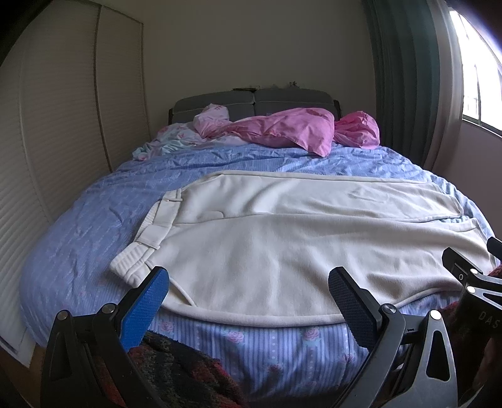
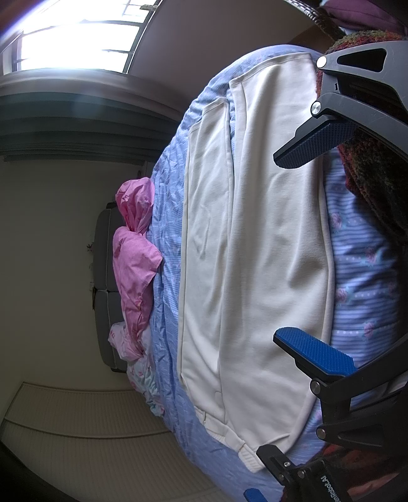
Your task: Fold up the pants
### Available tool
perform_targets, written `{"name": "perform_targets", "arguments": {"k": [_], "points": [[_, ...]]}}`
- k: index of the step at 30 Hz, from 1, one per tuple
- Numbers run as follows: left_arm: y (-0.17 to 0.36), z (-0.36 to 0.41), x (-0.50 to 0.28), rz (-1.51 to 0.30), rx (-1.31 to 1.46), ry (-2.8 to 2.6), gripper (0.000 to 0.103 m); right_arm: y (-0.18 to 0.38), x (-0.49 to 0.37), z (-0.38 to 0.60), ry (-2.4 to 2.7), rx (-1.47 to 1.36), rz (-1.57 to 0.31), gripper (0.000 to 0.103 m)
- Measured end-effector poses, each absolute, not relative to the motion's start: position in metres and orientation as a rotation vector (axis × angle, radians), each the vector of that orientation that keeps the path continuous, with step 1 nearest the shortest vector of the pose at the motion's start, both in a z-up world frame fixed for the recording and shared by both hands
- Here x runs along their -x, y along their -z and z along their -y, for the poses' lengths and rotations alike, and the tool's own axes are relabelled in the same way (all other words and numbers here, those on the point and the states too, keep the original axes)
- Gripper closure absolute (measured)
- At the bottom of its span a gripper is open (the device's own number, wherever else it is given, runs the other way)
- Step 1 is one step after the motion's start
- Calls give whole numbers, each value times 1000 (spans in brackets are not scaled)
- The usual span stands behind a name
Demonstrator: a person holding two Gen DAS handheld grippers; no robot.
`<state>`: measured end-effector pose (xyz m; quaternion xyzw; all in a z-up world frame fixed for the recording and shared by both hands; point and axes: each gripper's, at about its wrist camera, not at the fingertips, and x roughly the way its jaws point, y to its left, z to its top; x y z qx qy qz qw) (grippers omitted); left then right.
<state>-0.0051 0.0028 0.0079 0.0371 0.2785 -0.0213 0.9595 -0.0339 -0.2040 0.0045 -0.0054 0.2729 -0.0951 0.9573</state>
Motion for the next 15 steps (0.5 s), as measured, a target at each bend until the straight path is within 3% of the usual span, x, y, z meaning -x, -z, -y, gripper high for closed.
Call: {"name": "perform_targets", "arguments": {"k": [15], "points": [[-8,-3,6,-561,-76,40,0,-4,34,204,192,11,-554,0]]}}
